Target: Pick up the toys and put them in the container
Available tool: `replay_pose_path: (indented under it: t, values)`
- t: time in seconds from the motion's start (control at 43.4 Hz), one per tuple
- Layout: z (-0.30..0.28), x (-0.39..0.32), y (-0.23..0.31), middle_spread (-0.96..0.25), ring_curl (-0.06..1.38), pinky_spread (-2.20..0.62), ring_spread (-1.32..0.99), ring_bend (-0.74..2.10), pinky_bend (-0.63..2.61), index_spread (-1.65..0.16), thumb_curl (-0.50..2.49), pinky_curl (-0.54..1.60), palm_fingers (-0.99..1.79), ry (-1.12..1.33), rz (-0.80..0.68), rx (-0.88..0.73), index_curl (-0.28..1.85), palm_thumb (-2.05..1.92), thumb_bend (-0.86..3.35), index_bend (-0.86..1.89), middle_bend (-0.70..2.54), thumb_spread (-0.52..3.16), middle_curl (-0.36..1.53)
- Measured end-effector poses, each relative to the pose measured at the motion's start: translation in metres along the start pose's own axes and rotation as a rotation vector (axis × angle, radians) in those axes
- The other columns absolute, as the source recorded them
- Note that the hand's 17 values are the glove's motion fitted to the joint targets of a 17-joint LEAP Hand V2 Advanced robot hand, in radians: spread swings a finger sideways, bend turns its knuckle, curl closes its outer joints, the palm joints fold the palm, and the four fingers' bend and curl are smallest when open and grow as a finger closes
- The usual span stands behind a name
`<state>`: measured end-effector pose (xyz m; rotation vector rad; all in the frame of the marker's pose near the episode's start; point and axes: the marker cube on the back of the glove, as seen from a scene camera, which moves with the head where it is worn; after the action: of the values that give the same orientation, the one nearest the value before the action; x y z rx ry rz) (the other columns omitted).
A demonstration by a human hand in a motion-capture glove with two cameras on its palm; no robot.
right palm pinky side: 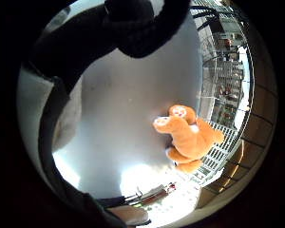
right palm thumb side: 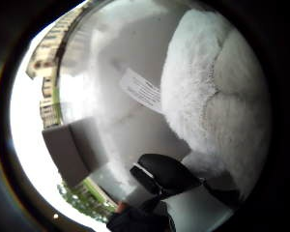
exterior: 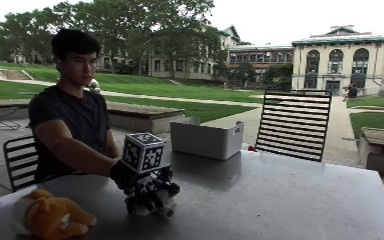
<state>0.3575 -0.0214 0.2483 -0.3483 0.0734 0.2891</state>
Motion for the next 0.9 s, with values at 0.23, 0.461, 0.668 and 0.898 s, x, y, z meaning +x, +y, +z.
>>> replay_pose_path:
  t: [0.23,0.461,0.668,0.898]
  values:
    - [-0.003,0.0,0.002,-0.08,0.41,-0.29,-0.22,0.87,1.11,-0.33,0.42,0.32,0.91,0.039,0.069,0.083,-0.02,0.73,0.4,-0.04,0.63,1.18,0.52]
    - [-0.012,0.004,0.006,-0.17,0.55,-0.49,-0.31,1.22,0.87,-0.34,0.55,0.32,1.24,0.007,0.129,0.001,-0.01,1.02,0.64,0.1,1.02,1.25,0.63]
    - [-0.065,-0.008,0.019,-0.21,0.5,-0.48,-0.36,1.16,0.79,-0.33,0.6,0.31,1.11,-0.078,0.158,0.082,0.0,0.95,0.67,0.09,1.02,1.33,0.59]
    - [-0.163,-0.044,0.049,-0.3,0.51,-0.45,-0.38,1.21,0.91,-0.36,0.61,0.36,0.97,-0.088,0.145,0.214,-0.02,0.64,0.37,0.05,0.93,1.08,0.58]
